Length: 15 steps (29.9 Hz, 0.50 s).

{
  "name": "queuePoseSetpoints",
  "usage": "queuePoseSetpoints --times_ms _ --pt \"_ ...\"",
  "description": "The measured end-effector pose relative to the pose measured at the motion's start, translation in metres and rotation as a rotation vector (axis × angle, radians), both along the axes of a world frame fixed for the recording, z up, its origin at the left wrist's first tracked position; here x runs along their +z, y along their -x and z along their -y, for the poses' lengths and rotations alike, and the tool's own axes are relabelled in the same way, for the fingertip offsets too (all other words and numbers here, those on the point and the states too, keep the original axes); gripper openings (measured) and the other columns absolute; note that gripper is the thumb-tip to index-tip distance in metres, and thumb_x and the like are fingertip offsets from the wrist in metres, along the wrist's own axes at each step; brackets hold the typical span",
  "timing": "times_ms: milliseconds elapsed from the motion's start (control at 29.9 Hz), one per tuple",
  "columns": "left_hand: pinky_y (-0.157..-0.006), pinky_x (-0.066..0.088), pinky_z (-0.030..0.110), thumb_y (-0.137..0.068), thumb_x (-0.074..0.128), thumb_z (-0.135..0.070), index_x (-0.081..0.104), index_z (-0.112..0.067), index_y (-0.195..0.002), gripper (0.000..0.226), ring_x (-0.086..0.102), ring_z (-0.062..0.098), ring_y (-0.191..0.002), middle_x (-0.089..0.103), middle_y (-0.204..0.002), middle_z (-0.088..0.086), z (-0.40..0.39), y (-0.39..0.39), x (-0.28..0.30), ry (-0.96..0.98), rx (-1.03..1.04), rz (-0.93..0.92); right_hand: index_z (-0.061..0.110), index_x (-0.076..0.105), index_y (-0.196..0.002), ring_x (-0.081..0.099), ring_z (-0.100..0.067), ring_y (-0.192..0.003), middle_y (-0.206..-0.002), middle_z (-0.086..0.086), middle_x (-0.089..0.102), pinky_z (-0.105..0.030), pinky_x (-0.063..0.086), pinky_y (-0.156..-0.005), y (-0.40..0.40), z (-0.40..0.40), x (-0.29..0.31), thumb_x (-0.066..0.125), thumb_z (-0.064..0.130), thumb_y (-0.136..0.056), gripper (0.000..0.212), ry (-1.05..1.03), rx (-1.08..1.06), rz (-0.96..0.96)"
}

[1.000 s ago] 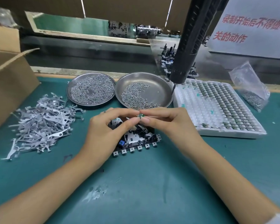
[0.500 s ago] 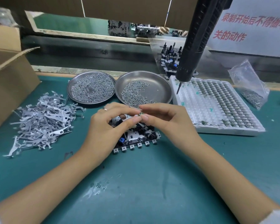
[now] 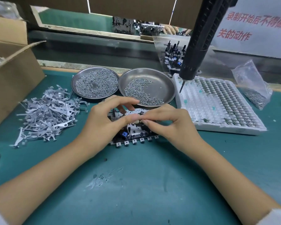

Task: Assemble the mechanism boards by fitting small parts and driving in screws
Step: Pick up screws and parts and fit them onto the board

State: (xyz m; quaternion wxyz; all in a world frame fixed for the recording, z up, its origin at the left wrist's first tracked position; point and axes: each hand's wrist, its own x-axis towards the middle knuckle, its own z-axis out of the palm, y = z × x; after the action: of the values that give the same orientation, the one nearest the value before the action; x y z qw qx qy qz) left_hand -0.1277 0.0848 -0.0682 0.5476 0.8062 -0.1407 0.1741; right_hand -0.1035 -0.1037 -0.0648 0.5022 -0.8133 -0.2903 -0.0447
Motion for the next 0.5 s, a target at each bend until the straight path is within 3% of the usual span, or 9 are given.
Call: queuePoseSetpoints --times_ms 100,200,367,501 --pt "-0.079 0.045 0.015 -0.085 0.058 -0.033 0.067 -0.032 -0.096 0.014 0.060 -0.001 -0.084 0.068 -0.086 -0.014 -0.003 0.002 -0.001 0.092 0.057 -0.016 0.014 0.077 -0.093 0.051 -0.016 -0.081 -0.089 0.004 0.073 -0.021 0.043 -0.077 0.001 -0.002 -0.006 0.075 0.009 -0.079 0.016 0.158 0.090 0.204" --pt "-0.077 0.048 0.018 -0.093 0.054 -0.032 0.067 -0.033 -0.093 0.013 0.061 -0.001 -0.081 0.068 -0.084 -0.009 -0.004 0.006 -0.004 0.090 0.104 -0.027 0.009 0.078 -0.089 0.048 -0.019 -0.076 -0.088 0.000 0.073 -0.028 0.046 -0.074 0.001 -0.006 -0.011 0.074 0.009 -0.077 0.013 0.219 0.121 0.357" --pt "-0.078 0.053 0.032 -0.092 0.052 -0.034 0.069 -0.032 -0.090 0.018 0.062 0.001 -0.080 0.067 -0.081 -0.009 -0.004 0.010 -0.005 0.064 0.126 -0.034 0.010 0.078 -0.086 0.053 -0.024 -0.075 -0.088 -0.001 0.074 -0.042 0.049 -0.072 0.002 -0.006 -0.012 0.074 0.011 -0.077 0.010 0.261 0.114 0.441" --pt "-0.079 0.049 0.026 -0.090 0.053 -0.031 0.069 -0.031 -0.089 0.016 0.061 0.003 -0.080 0.067 -0.077 -0.010 -0.002 0.011 -0.003 -0.010 0.135 0.005 0.010 0.078 -0.084 0.055 -0.026 -0.076 -0.090 -0.002 0.073 -0.042 0.049 -0.072 0.002 -0.007 -0.013 0.075 0.010 -0.076 0.009 0.271 0.117 0.466"
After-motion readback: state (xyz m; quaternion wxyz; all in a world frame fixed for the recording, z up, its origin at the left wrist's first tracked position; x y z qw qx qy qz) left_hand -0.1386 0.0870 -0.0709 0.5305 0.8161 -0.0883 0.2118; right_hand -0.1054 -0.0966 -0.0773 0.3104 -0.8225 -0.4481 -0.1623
